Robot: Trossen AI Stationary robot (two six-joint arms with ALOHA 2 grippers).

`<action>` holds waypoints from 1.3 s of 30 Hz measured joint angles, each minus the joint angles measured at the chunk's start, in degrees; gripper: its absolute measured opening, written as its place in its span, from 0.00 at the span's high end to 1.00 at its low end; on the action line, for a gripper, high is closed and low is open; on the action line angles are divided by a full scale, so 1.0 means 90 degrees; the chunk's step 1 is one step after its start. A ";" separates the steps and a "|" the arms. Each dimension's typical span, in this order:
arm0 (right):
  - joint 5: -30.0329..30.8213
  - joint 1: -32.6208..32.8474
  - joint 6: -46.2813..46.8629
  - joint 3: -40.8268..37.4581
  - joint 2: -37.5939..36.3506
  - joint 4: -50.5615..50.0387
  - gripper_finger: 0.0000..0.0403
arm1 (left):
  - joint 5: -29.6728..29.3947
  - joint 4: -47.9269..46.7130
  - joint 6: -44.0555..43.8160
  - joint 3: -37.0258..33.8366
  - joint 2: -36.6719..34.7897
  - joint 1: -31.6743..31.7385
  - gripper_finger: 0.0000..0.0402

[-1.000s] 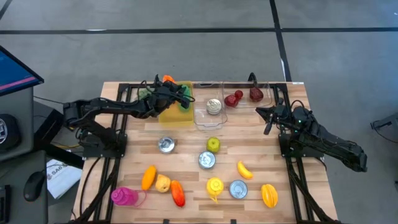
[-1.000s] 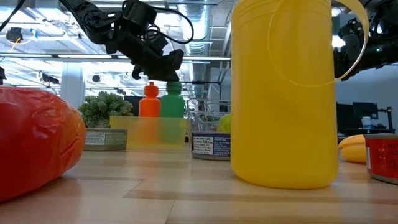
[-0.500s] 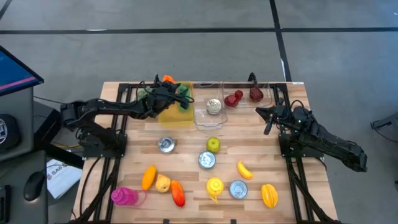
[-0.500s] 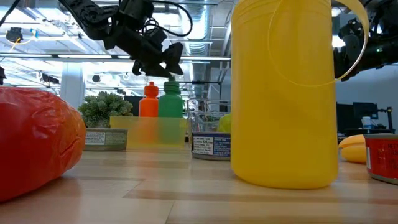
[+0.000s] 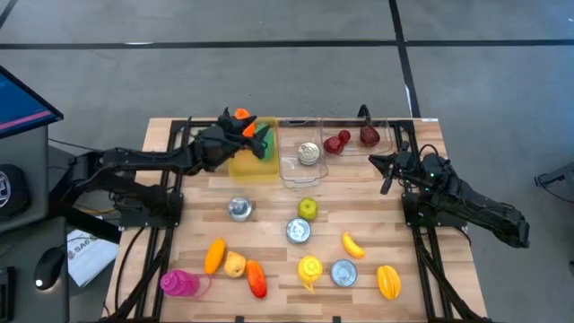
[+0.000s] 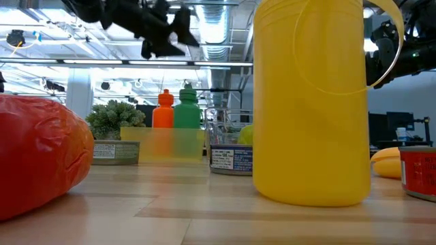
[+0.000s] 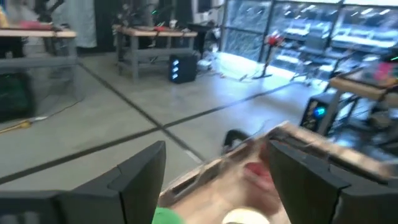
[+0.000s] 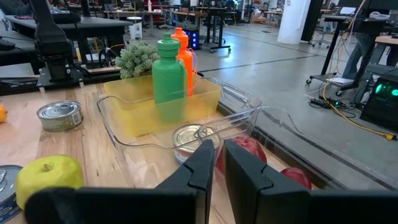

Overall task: Pick & Place Food Item
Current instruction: Put the yellow bottle into the yellow bin

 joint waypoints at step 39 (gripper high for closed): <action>0.0000 0.0002 0.0003 0.0000 -0.0001 0.0007 0.92 | 0.2729 0.1694 0.0835 0.0002 0.2003 -0.3128 0.56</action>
